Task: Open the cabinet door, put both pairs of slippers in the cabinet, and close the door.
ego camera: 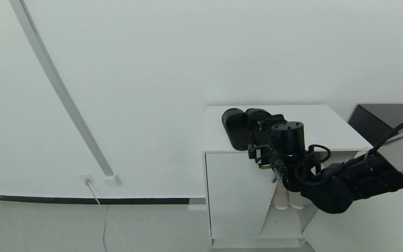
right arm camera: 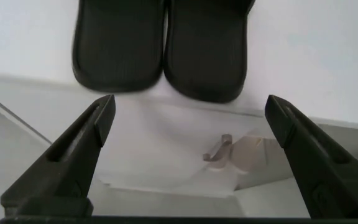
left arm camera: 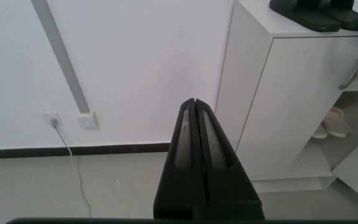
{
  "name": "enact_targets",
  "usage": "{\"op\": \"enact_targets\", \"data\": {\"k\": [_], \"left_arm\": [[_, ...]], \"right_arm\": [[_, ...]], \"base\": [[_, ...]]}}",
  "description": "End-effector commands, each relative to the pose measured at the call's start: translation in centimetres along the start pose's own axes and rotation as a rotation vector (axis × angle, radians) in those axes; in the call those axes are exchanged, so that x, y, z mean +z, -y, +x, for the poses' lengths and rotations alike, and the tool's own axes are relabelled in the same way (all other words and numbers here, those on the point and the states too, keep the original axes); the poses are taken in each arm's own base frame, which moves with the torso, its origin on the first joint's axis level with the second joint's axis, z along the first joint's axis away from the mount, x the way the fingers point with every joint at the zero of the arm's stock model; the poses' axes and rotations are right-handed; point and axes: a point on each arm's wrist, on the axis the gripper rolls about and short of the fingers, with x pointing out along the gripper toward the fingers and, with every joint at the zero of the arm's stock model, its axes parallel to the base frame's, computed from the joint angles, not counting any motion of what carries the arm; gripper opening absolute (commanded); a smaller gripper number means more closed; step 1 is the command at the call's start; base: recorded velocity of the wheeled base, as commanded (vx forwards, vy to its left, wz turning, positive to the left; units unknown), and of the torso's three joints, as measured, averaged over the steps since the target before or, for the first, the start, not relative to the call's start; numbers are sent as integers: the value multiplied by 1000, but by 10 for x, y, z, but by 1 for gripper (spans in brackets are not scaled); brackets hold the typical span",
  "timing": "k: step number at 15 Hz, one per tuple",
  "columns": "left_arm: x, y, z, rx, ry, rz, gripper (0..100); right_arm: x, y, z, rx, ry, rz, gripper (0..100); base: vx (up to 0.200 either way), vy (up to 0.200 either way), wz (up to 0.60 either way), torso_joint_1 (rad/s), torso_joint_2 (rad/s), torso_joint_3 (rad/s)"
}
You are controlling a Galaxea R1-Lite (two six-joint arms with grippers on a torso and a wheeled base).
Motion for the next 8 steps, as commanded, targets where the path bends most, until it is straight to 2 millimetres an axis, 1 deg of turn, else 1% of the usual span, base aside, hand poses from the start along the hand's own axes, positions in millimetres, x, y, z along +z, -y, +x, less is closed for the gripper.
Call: {"op": "enact_targets", "data": {"k": [1,4,6,8], "left_arm": [[0,0,0,0,-1,1,0],[0,0,0,0,-1,1,0],[0,0,0,-1,-1,1,0],[0,0,0,-1,-1,1,0]], "right_arm": [[45,4,-14,17,60,111,100],[43,1,-16,25,35,124,100],[36,-1,-15,27,16,115,100],[31,-2,-13,28,6,110,100]], "base": [[0,0,0,0,0,0],[0,0,0,0,0,0],[0,0,0,0,0,0],[200,0,0,5,-2,2]]}}
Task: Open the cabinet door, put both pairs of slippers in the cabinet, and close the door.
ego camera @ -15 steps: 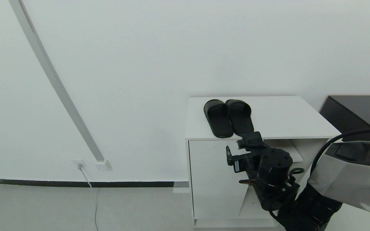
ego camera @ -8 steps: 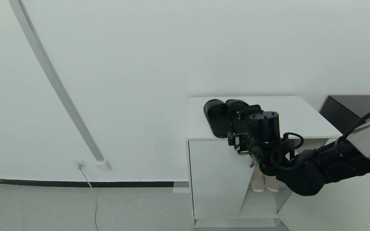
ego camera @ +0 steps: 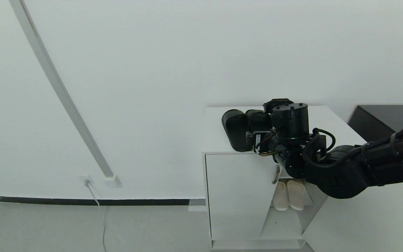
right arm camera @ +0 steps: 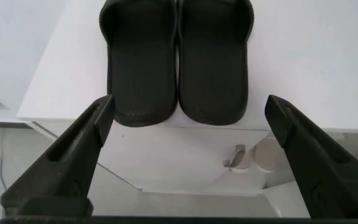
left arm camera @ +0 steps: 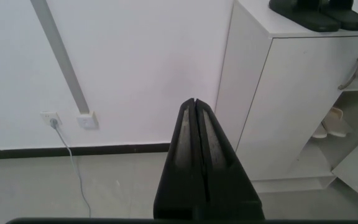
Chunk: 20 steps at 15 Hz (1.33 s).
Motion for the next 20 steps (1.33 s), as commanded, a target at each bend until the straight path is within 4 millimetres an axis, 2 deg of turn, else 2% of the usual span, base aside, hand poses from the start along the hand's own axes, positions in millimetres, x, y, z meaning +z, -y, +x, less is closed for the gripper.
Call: {"op": "enact_targets", "data": {"k": [1,4,7,12,16,20], "left_arm": [[0,0,0,0,-2,0,0],[0,0,0,0,-2,0,0],[0,0,0,1,-2,0,0],[0,0,0,1,-2,-1,0],[0,0,0,3,-2,-3,0],[0,0,0,1,-2,-3,0]], "right_arm": [[-6,-1,2,-1,-12,-9,100],[-15,-2,3,13,-39,-5,100],[-37,-7,13,11,-75,-3,100],[-53,-17,37,20,-57,-4,100],[-54,-15,71,-4,-24,-15,100],[-55,-16,88,-10,28,-28,100]], "base": [[200,0,0,-12,-12,7],[200,0,0,10,2,2],[200,0,0,6,6,2],[0,0,0,0,0,0],[0,0,0,0,0,0],[0,0,0,0,0,0]]}}
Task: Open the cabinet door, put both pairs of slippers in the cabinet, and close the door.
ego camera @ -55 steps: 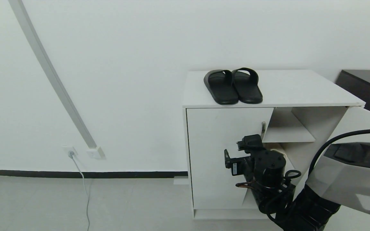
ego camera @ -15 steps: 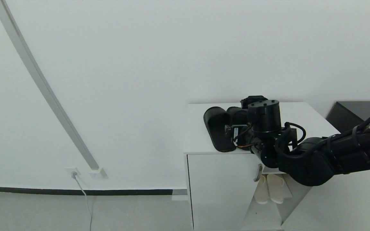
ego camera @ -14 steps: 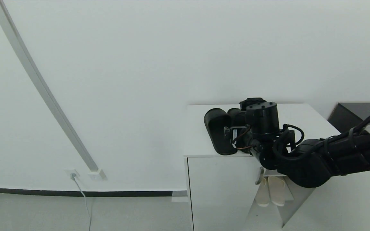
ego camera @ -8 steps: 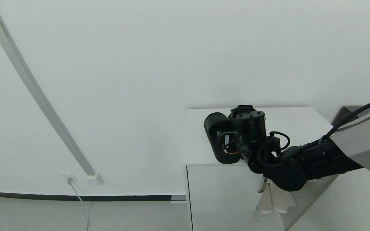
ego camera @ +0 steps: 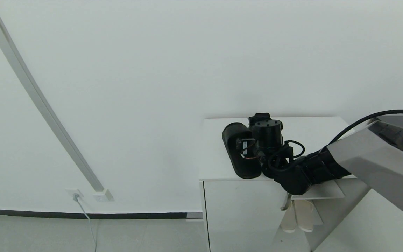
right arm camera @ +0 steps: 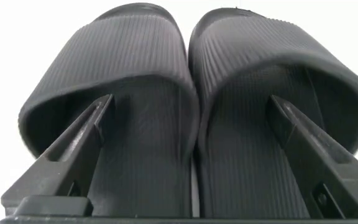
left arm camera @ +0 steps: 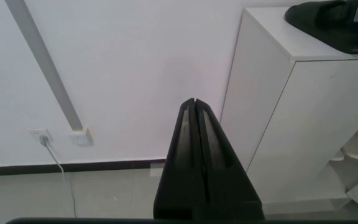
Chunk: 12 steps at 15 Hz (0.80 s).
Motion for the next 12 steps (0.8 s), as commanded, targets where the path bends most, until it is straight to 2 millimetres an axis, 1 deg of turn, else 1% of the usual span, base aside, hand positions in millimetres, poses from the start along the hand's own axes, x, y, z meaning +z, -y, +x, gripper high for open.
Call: {"op": "enact_targets", "data": {"k": [1,5,6,12], "left_arm": [[0,0,0,-1,-1,0,0],[0,0,0,-1,-1,0,0],[0,0,0,-1,-1,0,0],[0,0,0,1,-1,0,0]], "right_arm": [[-9,0,11,-5,-1,-13,100],[-6,0,15,-8,14,-10,100],[-6,0,15,-8,16,-9,0],[-5,0,14,-8,18,-8,0]], "base": [[0,0,0,0,0,0],[0,0,0,0,0,0],[0,0,0,0,0,0],[0,0,0,0,0,0]]}}
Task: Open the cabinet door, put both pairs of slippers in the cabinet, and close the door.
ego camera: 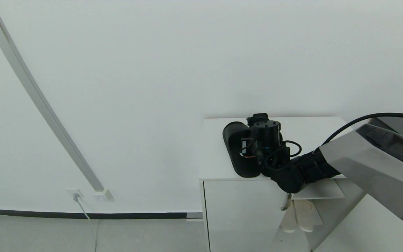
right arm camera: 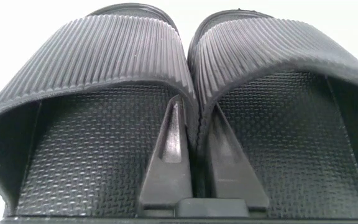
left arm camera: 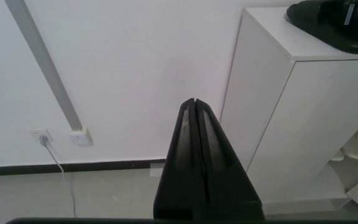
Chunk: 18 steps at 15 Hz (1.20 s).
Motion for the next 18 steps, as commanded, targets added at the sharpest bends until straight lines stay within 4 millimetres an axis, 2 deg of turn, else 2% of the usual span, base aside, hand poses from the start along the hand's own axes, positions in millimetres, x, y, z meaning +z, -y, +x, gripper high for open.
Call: {"op": "enact_targets", "data": {"k": [1,4,6,8,9,11,12,16,18], "left_arm": [[0,0,0,1,-1,0,0],[0,0,0,1,-1,0,0],[0,0,0,1,-1,0,0],[0,0,0,0,-1,1,0],[0,0,0,0,-1,1,0],[0,0,0,0,-1,1,0],[0,0,0,0,-1,1,0],[0,0,0,1,-1,3,0],[0,0,0,1,-1,1,0]], "right_arm": [[2,0,-1,-1,4,-3,0],[27,5,-18,37,39,18,0],[53,11,-52,146,59,18,0],[67,21,-87,265,57,5,0],[70,28,-103,331,50,1,0],[73,37,-122,404,32,-8,0],[73,43,-140,475,7,-19,0],[76,45,-172,531,-28,-41,0],[70,47,-188,553,-65,-62,0]], "base": [[0,0,0,0,0,0],[0,0,0,0,0,0],[0,0,0,0,0,0],[0,0,0,0,0,0],[0,0,0,0,0,0],[0,0,0,0,0,0],[0,0,0,0,0,0],[0,0,0,0,0,0],[0,0,0,0,0,0]]}}
